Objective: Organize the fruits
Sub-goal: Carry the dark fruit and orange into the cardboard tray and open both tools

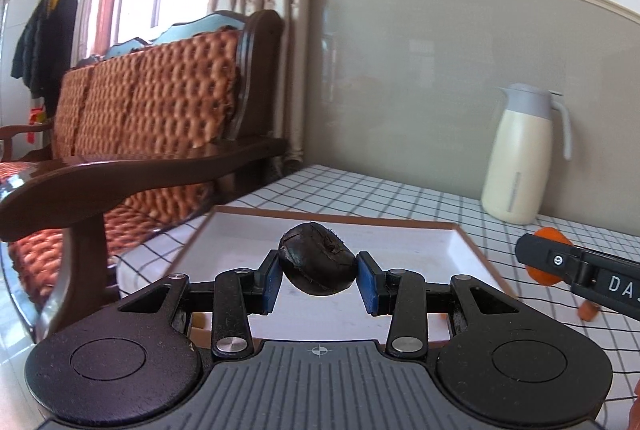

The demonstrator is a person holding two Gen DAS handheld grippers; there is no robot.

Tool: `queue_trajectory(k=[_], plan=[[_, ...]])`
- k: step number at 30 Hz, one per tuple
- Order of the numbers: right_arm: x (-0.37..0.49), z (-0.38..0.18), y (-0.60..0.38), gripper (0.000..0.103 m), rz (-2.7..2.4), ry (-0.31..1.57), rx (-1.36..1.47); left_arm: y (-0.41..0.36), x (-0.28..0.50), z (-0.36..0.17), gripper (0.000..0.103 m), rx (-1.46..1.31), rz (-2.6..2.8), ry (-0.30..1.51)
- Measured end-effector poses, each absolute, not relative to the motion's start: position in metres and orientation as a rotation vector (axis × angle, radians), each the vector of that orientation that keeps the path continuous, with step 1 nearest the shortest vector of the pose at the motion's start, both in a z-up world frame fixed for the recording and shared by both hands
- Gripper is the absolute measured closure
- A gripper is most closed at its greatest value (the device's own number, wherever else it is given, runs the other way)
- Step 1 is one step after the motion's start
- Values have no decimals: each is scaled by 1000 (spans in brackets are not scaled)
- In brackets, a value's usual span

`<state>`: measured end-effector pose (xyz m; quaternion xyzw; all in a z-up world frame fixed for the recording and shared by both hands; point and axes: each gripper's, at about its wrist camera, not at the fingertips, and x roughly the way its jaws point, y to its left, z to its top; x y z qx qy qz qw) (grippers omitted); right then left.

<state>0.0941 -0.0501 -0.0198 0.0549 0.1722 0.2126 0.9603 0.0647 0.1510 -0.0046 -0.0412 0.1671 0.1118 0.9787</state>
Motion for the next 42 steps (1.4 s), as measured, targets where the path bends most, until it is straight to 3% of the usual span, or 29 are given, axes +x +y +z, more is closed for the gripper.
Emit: queue_trajectory(k=[26, 27, 29, 30, 32, 37, 42], plan=[[158, -37, -25, 73, 383, 424, 63, 203, 120, -19, 63, -106, 343, 395], [165, -41, -24, 71, 376, 447, 63, 205, 125, -21, 63, -104, 353, 403], [175, -46, -23, 52, 352, 463, 41, 207, 137, -27, 62, -95, 362, 438], [174, -46, -24, 32, 332, 447, 33, 209, 143, -29, 54, -93, 368, 459], [161, -41, -31, 25, 306, 355, 51, 209, 147, -29, 1, -100, 409, 480], [147, -23, -49, 8, 301, 276, 111, 195, 123, -4, 0, -60, 413, 323], [142, -16, -57, 6, 322, 261, 143, 192, 111, 4, 0, -78, 400, 304]])
